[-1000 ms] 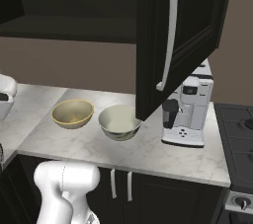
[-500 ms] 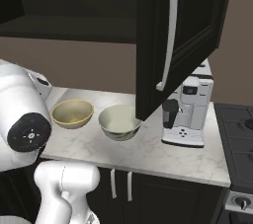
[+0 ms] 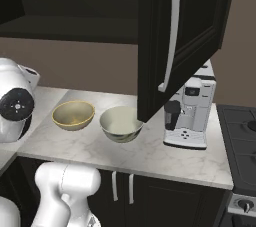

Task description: Open the cabinet. Pick the bowls from the counter and place them in the cabinet. Then close the cabinet.

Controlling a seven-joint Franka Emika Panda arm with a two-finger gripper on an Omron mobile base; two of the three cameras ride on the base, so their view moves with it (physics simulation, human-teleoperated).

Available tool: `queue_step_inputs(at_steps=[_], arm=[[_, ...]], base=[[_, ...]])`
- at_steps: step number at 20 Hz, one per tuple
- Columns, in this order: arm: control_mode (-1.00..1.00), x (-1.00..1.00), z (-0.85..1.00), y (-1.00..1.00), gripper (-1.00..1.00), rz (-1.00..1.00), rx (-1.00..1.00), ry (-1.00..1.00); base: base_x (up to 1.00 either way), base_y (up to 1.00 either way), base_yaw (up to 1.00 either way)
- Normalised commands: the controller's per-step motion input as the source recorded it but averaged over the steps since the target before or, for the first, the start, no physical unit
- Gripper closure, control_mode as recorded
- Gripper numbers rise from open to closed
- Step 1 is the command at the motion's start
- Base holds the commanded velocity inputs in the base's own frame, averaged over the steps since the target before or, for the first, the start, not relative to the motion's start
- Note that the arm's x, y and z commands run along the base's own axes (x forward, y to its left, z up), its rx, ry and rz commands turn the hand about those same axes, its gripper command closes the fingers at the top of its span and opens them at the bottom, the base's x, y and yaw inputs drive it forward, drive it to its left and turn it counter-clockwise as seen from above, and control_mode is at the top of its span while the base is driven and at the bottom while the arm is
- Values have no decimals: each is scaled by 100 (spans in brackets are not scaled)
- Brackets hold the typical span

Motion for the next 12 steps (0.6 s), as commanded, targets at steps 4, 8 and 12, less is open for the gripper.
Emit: queue_step_inputs(at_steps=[4, 8, 12], arm=[[-100, 62, 0, 50, -100, 0, -2, 15], [-100, 51, 0, 78, -100, 0, 0, 30], [-100, 36, -4, 93, -100, 0, 0, 25]], base=[[0, 0, 0], [0, 0, 0], [0, 0, 0]])
